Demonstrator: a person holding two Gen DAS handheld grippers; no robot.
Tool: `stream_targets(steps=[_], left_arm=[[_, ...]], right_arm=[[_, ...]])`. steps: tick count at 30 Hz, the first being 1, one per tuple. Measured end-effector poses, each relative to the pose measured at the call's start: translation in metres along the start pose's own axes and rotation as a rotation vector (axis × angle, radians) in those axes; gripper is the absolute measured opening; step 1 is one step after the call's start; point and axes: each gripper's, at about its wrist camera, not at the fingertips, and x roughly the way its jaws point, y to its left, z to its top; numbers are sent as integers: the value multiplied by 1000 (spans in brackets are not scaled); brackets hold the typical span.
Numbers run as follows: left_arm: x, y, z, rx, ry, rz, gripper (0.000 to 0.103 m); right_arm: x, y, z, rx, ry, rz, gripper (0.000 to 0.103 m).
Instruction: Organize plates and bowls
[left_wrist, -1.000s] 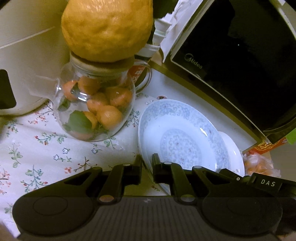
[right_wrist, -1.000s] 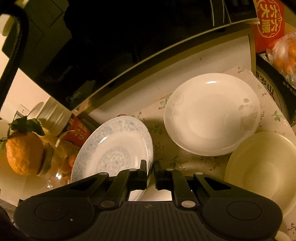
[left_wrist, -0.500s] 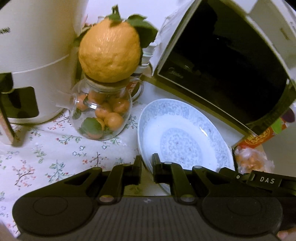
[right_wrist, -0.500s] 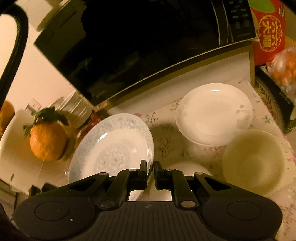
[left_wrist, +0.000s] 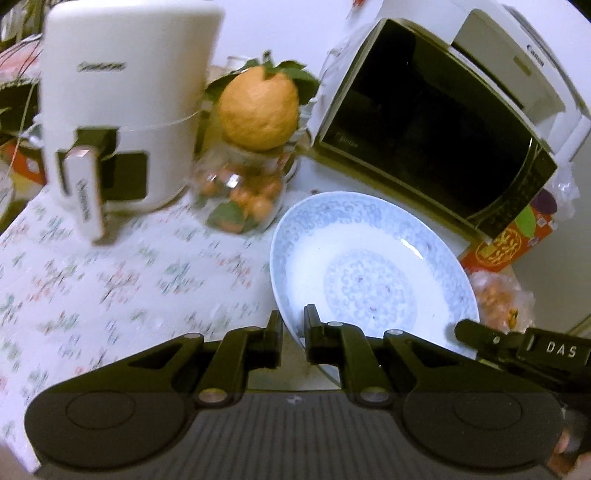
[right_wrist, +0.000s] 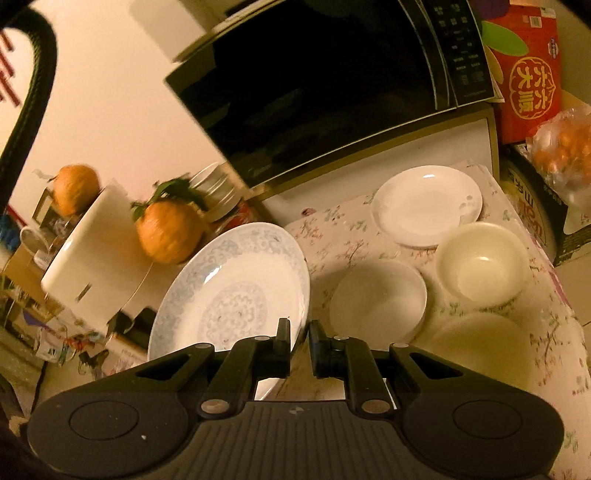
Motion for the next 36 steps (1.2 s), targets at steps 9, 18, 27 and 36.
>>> stream_targets(steps=[9,18,27,36], left_arm=[[-23,22,-29,33,9,52,10],[-32,26,-41,81,-8,64,10],[-30,32,-50,109,15,83,10],[-24,44,-57,100,65,113,10]], right_arm=[[-14,11,-53,-13,49,-9,12],[-20,19,-74,-62,63,-24,12],[-17,18,-87,-74,102,-25,13],[-4,22,-98,-115,159,-53,13]])
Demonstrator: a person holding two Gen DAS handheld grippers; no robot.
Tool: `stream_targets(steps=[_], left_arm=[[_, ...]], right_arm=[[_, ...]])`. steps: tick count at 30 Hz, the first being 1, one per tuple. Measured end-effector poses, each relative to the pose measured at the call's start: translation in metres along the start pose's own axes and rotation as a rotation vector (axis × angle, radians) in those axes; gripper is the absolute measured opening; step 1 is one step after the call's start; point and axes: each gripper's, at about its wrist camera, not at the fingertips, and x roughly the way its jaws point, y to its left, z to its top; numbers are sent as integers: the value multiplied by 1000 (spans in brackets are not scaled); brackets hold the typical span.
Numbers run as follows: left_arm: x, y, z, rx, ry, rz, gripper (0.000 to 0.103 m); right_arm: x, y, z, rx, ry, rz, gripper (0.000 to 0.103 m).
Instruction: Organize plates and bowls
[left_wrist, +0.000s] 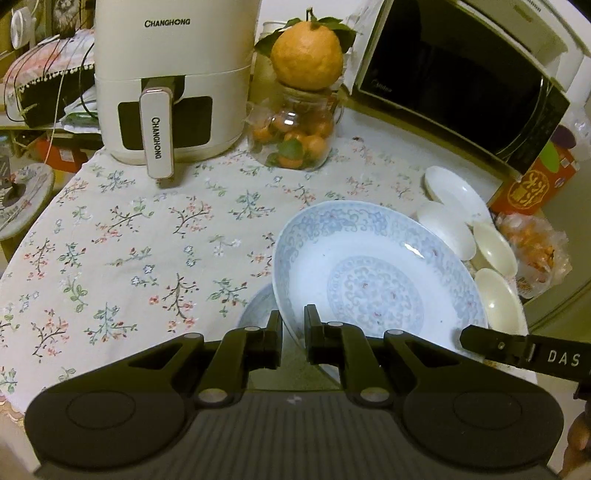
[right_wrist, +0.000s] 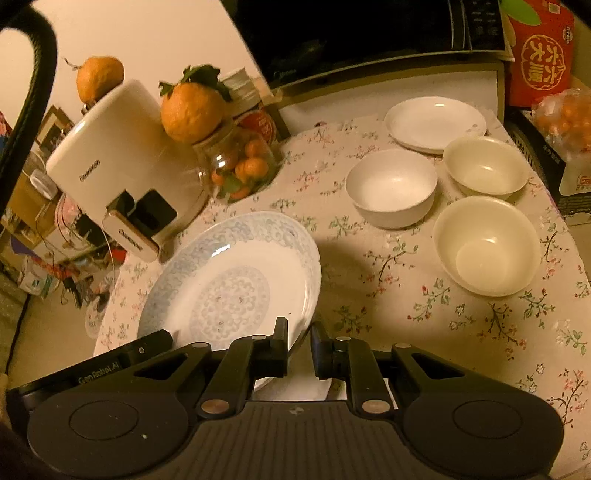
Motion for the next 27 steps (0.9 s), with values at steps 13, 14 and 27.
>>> stream_targets(steps=[13,14,27], left_arm=[[13,6,-11,12,45,54,10],[14,7,-12,11,51,53,10],[17,8,-19,20,68,67,10]], right_arm=[[22,12,-15,-39,86,-44,15],[22,11,-15,-37,88,-47,15],[29,10,-20,-45,122,-63,15]])
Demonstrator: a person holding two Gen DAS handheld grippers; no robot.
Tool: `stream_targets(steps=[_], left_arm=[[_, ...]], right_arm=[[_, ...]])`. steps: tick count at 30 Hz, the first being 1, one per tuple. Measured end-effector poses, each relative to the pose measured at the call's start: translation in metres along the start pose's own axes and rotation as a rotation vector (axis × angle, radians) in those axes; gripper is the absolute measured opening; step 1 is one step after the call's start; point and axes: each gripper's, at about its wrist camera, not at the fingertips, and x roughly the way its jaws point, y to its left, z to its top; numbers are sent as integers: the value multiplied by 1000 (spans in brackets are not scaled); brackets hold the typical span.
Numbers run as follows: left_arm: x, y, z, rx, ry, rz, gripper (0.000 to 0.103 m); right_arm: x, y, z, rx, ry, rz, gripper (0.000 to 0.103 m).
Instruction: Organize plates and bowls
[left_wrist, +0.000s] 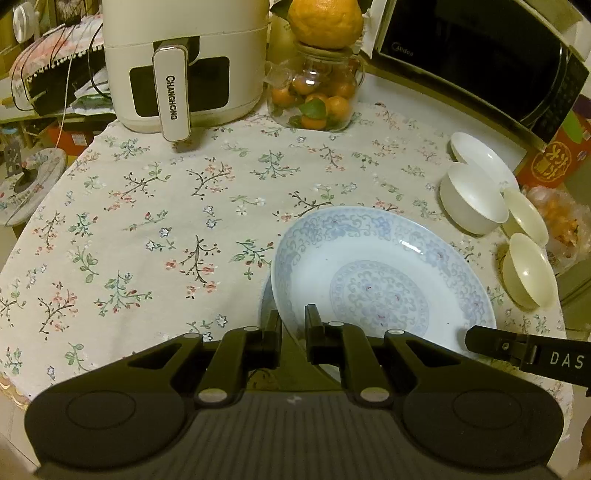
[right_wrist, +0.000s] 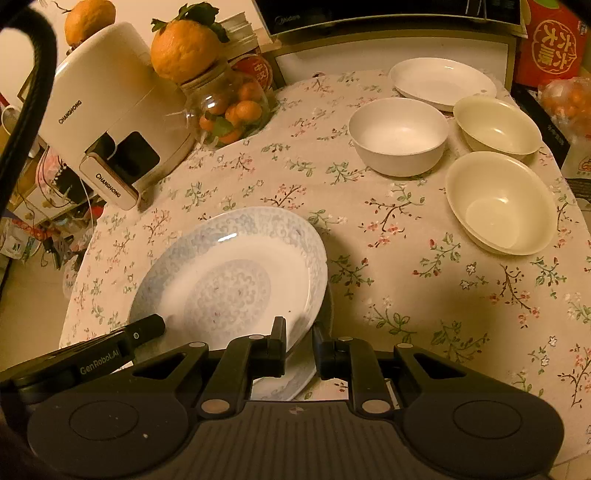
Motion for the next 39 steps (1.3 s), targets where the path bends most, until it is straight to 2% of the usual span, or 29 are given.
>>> stream_targets(steps=[19,39], left_arm=[[3,1,-8,21,20,11,11],[3,-14,-21,128,-29,104,14]], right_arm=[[8,4,-10,-15,25,-20,16],[17,15,-17,-54,44,-66,16]])
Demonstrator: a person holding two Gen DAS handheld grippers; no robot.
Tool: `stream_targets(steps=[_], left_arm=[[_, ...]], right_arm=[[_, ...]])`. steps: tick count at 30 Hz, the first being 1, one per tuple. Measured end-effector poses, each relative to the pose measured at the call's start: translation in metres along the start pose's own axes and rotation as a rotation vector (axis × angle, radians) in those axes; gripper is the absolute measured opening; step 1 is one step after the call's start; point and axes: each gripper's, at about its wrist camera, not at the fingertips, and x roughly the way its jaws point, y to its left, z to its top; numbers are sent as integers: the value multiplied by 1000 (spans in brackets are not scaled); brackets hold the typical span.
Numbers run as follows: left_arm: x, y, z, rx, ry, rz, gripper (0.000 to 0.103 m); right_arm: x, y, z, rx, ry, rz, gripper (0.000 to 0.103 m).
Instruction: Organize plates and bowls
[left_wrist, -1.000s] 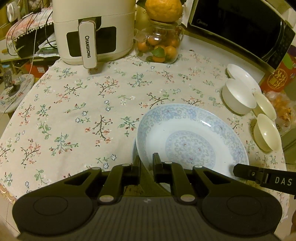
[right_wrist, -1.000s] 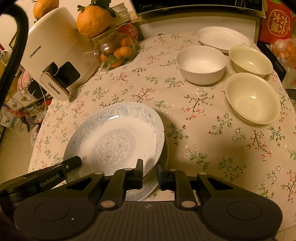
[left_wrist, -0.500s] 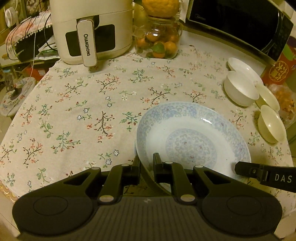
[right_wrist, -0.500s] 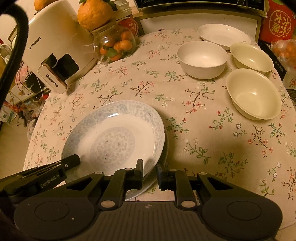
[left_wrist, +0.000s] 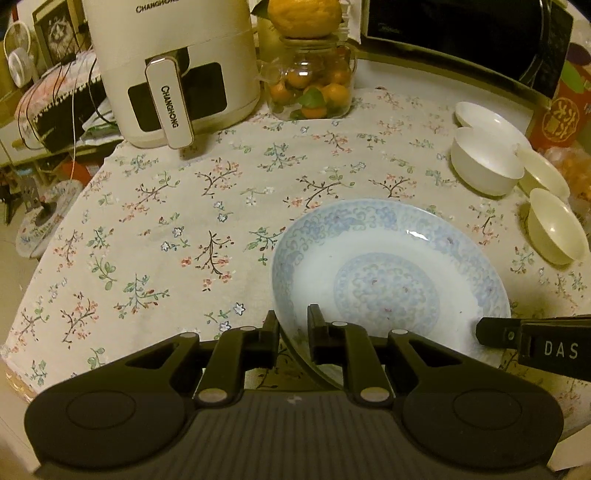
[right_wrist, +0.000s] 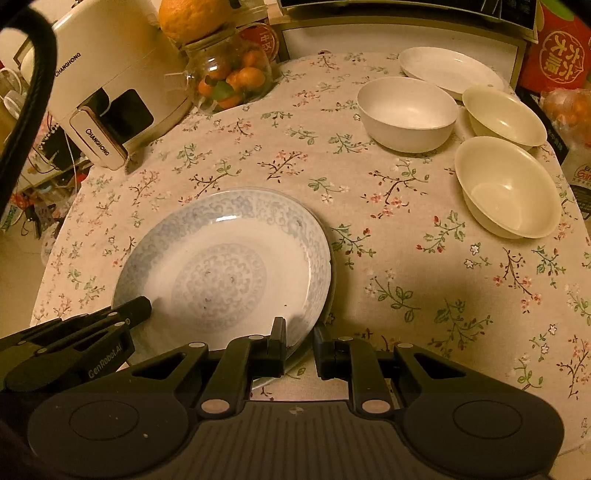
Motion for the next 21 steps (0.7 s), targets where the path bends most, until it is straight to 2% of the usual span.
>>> stream_targets(steps=[21], left_arm=[[5,-15,-8,68,-23,105,14]], right_arm=[[6,13,-6,-61,-15,-100,16]])
